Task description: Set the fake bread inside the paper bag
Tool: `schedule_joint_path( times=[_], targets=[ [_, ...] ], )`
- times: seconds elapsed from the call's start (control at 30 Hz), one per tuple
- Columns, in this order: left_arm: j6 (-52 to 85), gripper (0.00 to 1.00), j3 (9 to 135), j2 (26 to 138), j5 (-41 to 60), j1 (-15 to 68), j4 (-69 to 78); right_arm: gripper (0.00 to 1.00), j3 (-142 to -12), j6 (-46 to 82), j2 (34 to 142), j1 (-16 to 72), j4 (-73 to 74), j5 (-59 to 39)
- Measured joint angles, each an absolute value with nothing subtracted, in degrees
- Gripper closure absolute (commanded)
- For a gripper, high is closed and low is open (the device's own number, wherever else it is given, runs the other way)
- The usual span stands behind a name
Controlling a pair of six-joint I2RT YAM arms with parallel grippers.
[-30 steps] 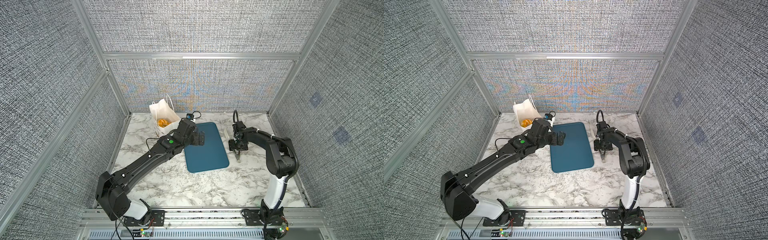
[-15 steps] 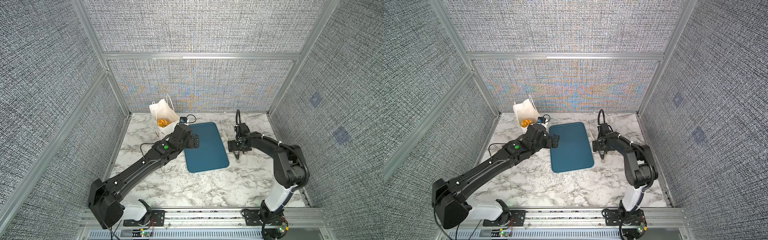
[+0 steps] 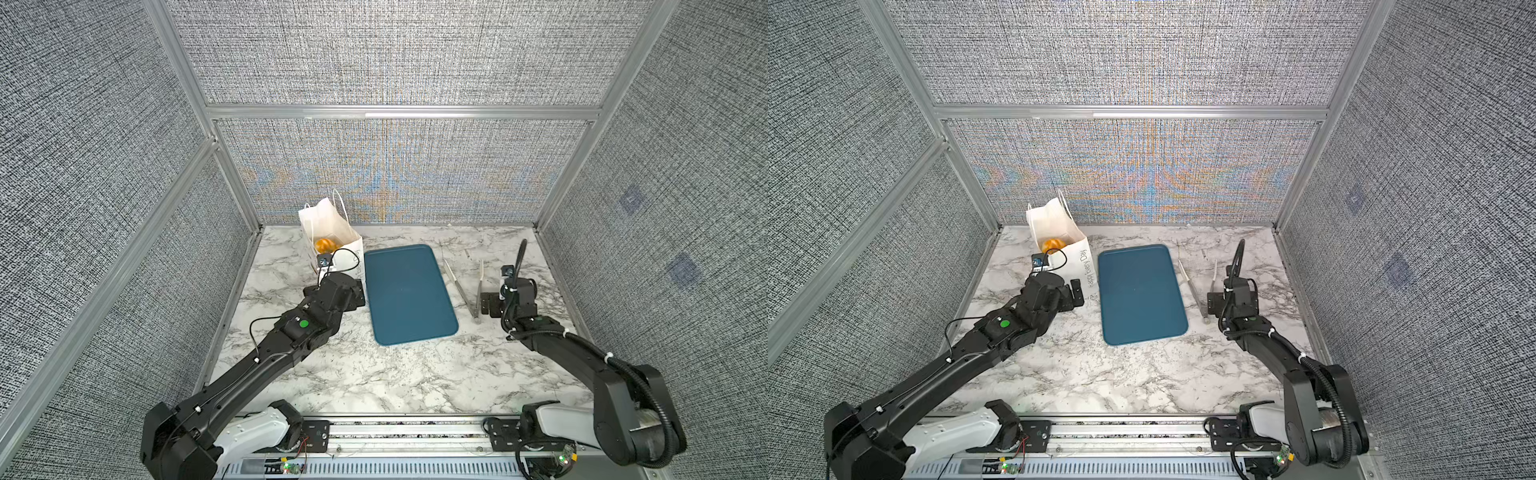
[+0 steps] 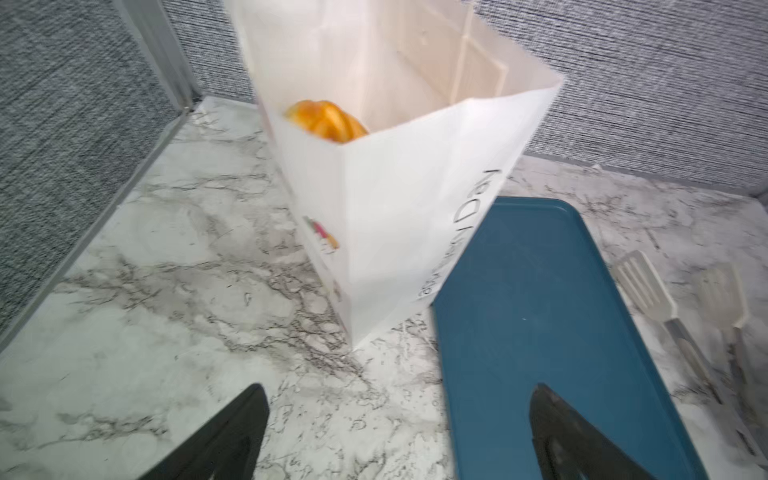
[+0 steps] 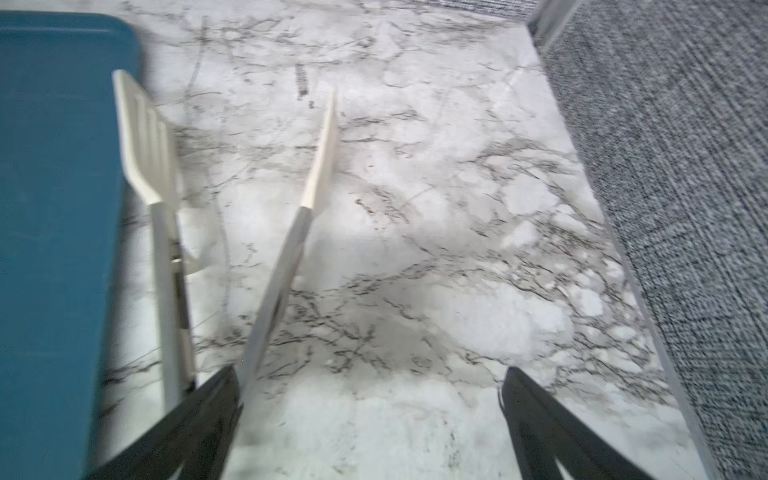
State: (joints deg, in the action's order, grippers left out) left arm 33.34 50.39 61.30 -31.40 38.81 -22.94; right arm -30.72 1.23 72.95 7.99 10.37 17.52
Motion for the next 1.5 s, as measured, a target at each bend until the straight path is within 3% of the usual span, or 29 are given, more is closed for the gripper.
schedule_joint_path(
  times=[0.33,0.47,0.6,0.83,1.03,1.5],
  targets=[
    [28.4,0.01,36.62,54.63,-41.3,32.67,-13.3,0.01,-18.31,2.42,79.99,1.72,40.4,22.02],
    [19.88,0.01,29.47,53.89,-43.97,28.99,-0.62,0.01,-17.8,3.09,87.22,0.4,50.92,19.7],
    [10.76,0.01,22.09,57.3,-44.82,22.87,15.66,0.01,-17.85,2.68,87.88,0.4,54.41,16.23],
    [-0.45,0.01,12.97,71.83,-35.88,13.32,46.92,0.01,-17.76,2.46,88.6,0.4,57.41,14.52],
    [-2.02,0.01,9.61,82.98,-24.77,8.08,65.39,0.01,-17.67,2.46,88.71,0.36,58.46,14.46],
    [-1.08,0.01,8.64,88.07,-15.9,4.69,77.56,0.01,-17.93,2.52,88.71,-0.34,58.46,13.06]
  ],
)
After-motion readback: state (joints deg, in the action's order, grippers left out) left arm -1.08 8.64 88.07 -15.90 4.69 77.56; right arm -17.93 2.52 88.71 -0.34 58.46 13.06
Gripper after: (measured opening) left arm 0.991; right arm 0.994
